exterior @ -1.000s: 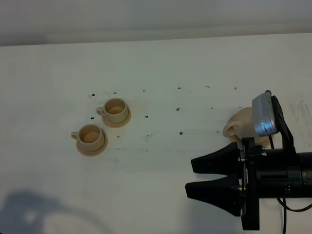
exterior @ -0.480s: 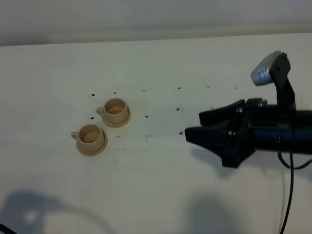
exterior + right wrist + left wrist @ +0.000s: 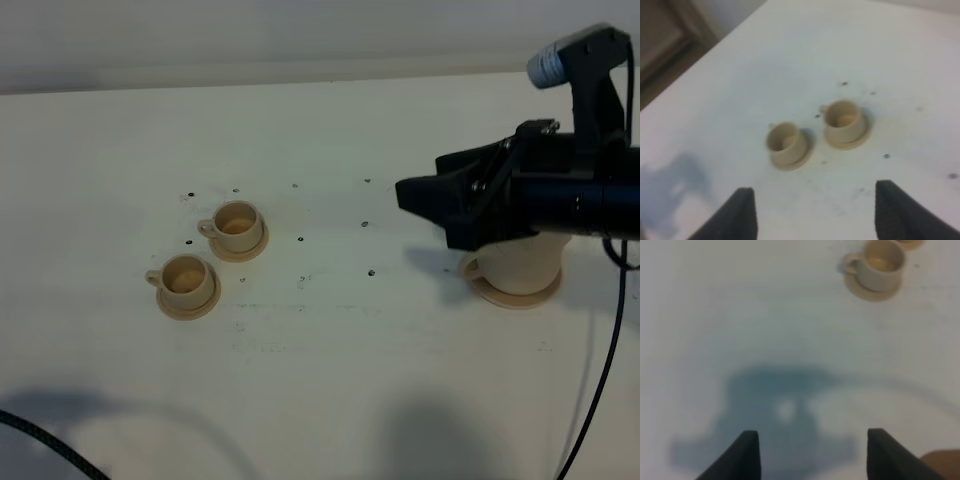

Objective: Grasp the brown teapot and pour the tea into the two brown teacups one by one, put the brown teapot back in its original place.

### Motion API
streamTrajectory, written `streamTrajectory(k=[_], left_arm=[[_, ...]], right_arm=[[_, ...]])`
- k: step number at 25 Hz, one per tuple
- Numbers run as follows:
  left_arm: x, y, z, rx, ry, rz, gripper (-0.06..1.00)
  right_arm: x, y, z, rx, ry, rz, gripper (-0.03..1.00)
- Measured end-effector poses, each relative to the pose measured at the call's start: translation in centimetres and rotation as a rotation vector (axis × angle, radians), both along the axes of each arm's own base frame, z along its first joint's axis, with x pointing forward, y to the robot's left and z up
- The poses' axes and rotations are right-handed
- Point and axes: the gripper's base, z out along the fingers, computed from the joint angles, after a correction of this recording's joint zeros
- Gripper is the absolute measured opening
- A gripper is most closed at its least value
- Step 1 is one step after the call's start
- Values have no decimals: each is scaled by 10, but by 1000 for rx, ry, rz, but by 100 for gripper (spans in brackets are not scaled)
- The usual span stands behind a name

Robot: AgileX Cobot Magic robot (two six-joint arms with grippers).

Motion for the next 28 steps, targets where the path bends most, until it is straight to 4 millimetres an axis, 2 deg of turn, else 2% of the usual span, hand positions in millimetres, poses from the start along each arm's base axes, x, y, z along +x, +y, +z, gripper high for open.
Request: streamTrajectory(k=[5,12,17,23,28], left_arm=[[-8,1,1,-3,-55,38,47],[-39,2,2,-14,-261,40,47],[-39,2,2,-16,-262,42,47],[-39,2,2,-16,-262,42,47],[-39,2,2,-16,-262,42,47]], right_arm=[[19,2,12,-57,16,-50,54],[46,8,25,-125,7,-63,54],[65,13,33,-170,24,-79,54],[90,4,20,-392,128,-185,54],[107,-16,14,-534,138,-337,54]])
